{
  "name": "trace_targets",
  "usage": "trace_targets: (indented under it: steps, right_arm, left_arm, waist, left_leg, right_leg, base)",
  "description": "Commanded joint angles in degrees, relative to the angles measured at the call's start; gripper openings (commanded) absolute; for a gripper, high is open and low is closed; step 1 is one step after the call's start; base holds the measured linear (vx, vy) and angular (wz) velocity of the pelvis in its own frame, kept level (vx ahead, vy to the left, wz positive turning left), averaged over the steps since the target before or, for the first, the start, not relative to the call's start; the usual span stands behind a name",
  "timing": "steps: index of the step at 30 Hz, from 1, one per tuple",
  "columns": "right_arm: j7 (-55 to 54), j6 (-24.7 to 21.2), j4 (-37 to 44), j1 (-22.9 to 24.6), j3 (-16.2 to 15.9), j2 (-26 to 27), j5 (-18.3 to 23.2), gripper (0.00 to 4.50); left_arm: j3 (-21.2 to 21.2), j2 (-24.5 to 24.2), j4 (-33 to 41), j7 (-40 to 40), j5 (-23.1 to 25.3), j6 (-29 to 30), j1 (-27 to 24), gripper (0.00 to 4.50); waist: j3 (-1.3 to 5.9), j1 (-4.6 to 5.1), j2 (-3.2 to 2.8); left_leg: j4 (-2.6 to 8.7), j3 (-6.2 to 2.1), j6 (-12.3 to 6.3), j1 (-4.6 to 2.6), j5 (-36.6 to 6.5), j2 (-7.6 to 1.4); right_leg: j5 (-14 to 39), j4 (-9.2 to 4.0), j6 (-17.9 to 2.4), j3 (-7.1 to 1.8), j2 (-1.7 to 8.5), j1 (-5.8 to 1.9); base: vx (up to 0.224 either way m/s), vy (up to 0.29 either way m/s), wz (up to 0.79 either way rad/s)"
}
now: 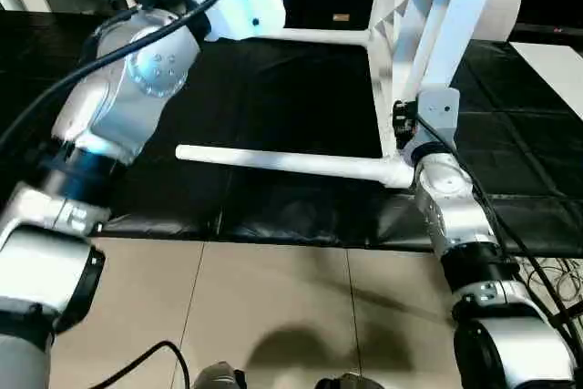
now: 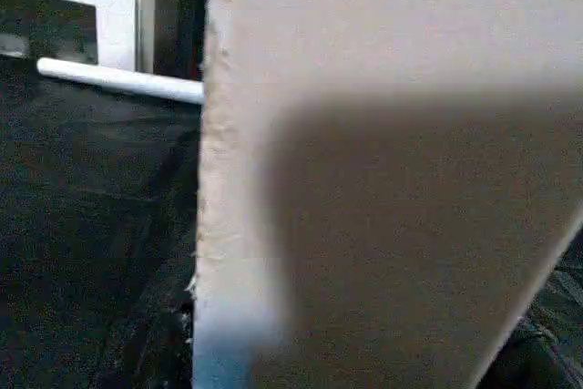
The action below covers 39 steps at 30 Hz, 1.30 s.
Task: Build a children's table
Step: Flip table
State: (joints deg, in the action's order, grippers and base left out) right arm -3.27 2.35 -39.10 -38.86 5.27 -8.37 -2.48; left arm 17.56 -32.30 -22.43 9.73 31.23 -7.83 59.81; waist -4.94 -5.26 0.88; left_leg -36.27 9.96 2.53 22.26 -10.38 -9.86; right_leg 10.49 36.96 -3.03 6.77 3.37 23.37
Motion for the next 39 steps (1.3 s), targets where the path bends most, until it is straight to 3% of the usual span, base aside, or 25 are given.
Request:
trace_targets:
  steps: [1, 4, 9, 12, 14, 17, 18, 21, 22, 25, 26, 28, 34, 36, 37, 38, 39]
  right_arm:
    - [1.0, 1.8, -0.1, -1.4, -0.4, -0.8, -0.8, 1.96]
    - [1.2, 2.5, -0.2, -1.5, -1.2, -1.3, -1.6, 1.96]
    - [1.2, 2.5, 1.1, -1.1, -2.5, -2.4, -3.1, 1.96]
    - [1.9, 2.1, 2.4, -1.2, -3.7, -3.9, -4.5, 1.96]
    - [4.0, 1.2, 5.3, -1.1, -5.1, -6.3, -6.1, 1.96]
    - [7.1, 1.2, 7.2, -2.0, -6.8, -9.0, -7.8, 1.96]
    - [7.1, 1.2, 7.2, -2.0, -6.8, -9.0, -7.8, 1.96]
    - [10.7, 0.7, 9.9, -2.5, -8.6, -11.6, -9.1, 1.96]
    - [15.4, -0.6, 12.7, -3.4, -9.3, -14.6, -8.5, 1.96]
    - [19.2, -2.0, 14.0, -5.0, -8.9, -17.3, -6.7, 1.96]
    - [22.0, -1.7, 13.7, -7.0, -8.8, -19.5, -6.2, 1.96]
    - [24.4, -1.5, 13.6, -8.5, -8.7, -21.3, -5.7, 1.96]
    - [32.9, 0.2, 11.1, -15.2, -7.3, -27.9, -3.2, 1.96]
    - [34.5, 0.2, 10.7, -15.9, -7.0, -28.3, -2.0, 2.51]
    - [37.0, 0.8, 9.9, -16.8, -7.0, -28.7, -0.8, 2.64]
    - [40.3, 2.1, 8.8, -18.0, -7.1, -29.3, 0.4, 2.64]
    - [41.8, 2.8, 8.2, -18.6, -7.2, -29.5, 0.9, 2.70]
  left_arm:
    - [-1.6, 0.2, -2.7, -1.1, -0.4, 1.1, 2.3, 4.32]
    - [-2.6, 1.1, -5.7, -1.7, -1.7, 0.5, 4.1, 4.12]
    - [-2.5, 2.6, -7.6, 0.3, -3.1, -0.4, 5.1, 3.68]
    - [-2.5, 3.4, -8.4, 1.0, -3.7, -0.9, 5.2, 3.40]
    - [-3.2, 4.0, -8.8, 2.5, -5.4, -0.5, 4.8, 3.31]
    - [-3.5, 3.9, -10.4, 2.7, -5.9, -0.3, 5.1, 2.95]
    - [-3.5, 3.9, -10.4, 2.7, -5.9, -0.3, 5.1, 2.90]
    - [-4.7, 3.9, -11.4, 3.4, -7.1, 0.3, 4.9, 2.84]
    - [-7.5, 5.1, -11.5, 4.7, -11.1, 2.4, 4.2, 2.55]
    - [-9.9, 6.4, -11.9, 5.9, -14.6, 3.9, 3.8, 2.52]
    - [-12.0, 7.3, -11.3, 6.9, -17.7, 5.8, 3.1, 2.48]
    - [-13.1, 7.6, -10.4, 7.9, -19.6, 7.3, 2.5, 2.35]
    - [-18.9, 10.2, -2.1, 10.2, -28.2, 15.7, -2.3, 2.22]
    - [-19.6, 11.1, -0.2, 10.5, -29.3, 17.5, -3.4, 2.20]
    - [-20.5, 12.6, 2.8, 10.4, -30.8, 20.2, -5.3, 2.18]
    - [-21.1, 14.1, 6.3, 10.0, -32.1, 23.3, -7.4, 2.18]
    - [-21.3, 14.7, 7.8, 9.7, -32.7, 24.7, -8.4, 2.17]
  waist:
    - [5.20, -0.36, -0.56]
    - [5.23, -0.40, -0.45]
    - [5.27, -0.57, -0.92]
    - [5.42, -0.79, -0.71]
    - [5.33, -0.96, -0.47]
    - [5.39, -1.38, -0.68]
    - [5.43, -1.41, -0.47]
    - [5.52, -1.55, -0.56]
    - [5.60, -1.57, -0.28]
    - [5.92, -1.91, -0.36]
    - [5.74, -1.96, -0.54]
    - [5.64, -2.22, -0.45]
    - [5.50, -3.16, -0.89]
    - [5.47, -3.32, -1.11]
    - [5.46, -3.42, -1.71]
    - [5.24, -3.44, -1.45]
    - [5.40, -3.42, -1.34]
  left_leg:
    - [4.33, -1.87, 1.46, -0.92, -11.3, -3.48]
    - [4.32, -1.90, 1.32, -0.91, -11.2, -3.49]
    - [4.27, -1.91, 1.16, -0.90, -11.0, -3.52]
    - [4.11, -1.83, 0.54, -0.71, -9.9, -3.43]
    - [3.98, -1.61, -0.08, -0.73, -9.4, -3.22]
    - [3.84, -1.53, -0.97, -0.58, -8.4, -3.12]
    - [3.78, -1.49, -1.27, -0.45, -7.8, -3.01]
    - [3.59, -1.38, -2.20, -0.21, -6.1, -2.83]
    - [3.45, -1.27, -2.73, -0.03, -5.1, -2.68]
    - [3.07, -1.16, -4.55, 0.18, -2.6, -2.57]
    - [2.96, -0.95, -5.13, 0.26, -2.9, -2.40]
    - [2.82, -0.79, -5.48, 0.30, -3.9, -2.07]
    - [2.96, -0.84, -5.09, -0.49, -7.3, -2.67]
    - [3.02, -0.94, -4.92, -0.83, -8.6, -3.06]
    - [3.03, -1.12, -4.55, -1.02, -9.8, -3.26]
    - [3.03, -1.04, -4.68, -1.02, -11.2, -3.16]
    - [3.04, -1.12, -4.34, -1.15, -11.9, -3.36]
  right_leg:
    - [13.6, -5.05, -7.5, -4.57, 6.50, -3.28]
    - [13.3, -5.06, -7.7, -4.52, 6.50, -3.33]
    - [12.1, -4.99, -8.4, -4.52, 6.52, -3.34]
    - [11.2, -4.85, -8.6, -4.54, 6.62, -3.62]
    - [11.8, -5.02, -8.4, -4.45, 6.39, -3.66]
    - [13.0, -5.07, -7.6, -4.44, 6.41, -3.64]
    - [12.8, -5.06, -7.1, -4.40, 6.25, -3.72]
    - [12.2, -4.97, -6.9, -4.31, 6.19, -3.79]
    - [11.4, -4.79, -6.9, -4.25, 5.99, -3.96]
    - [8.8, -4.36, -7.2, -4.16, 5.76, -3.79]
    - [9.4, -4.58, -7.3, -4.11, 5.71, -3.60]
    - [12.9, -5.01, -6.6, -3.92, 5.65, -3.58]
    - [20.0, -5.72, -5.0, -3.68, 5.56, -2.73]
    - [20.7, -5.88, -5.3, -3.70, 5.65, -2.45]
    - [21.2, -5.88, -5.5, -3.66, 5.73, -2.34]
    - [22.5, -6.42, -4.9, -3.54, 5.56, -2.16]
    - [22.4, -6.11, -5.3, -3.58, 5.91, -2.42]
  base:
    - [0.000, 0.000, 0.00]
    - [0.000, 0.000, 0.00]
    - [0.000, 0.000, 0.00]
    - [0.000, 0.000, 0.00]
    - [0.000, 0.000, 0.00]
    - [0.000, 0.000, 0.00]
    - [0.000, 0.000, 0.00]
    - [0.000, 0.000, 0.00]
    - [0.000, 0.000, 0.00]
    - [0.000, 0.000, 0.00]
    - [0.000, 0.000, 0.00]
    - [0.000, 0.000, 0.00]
    - [0.000, 0.000, 0.00]
    - [0.000, 0.000, 0.00]
    - [0.000, 0.000, 0.00]
    - [0.000, 0.000, 0.00]
    - [0.000, 0.000, 0.00]
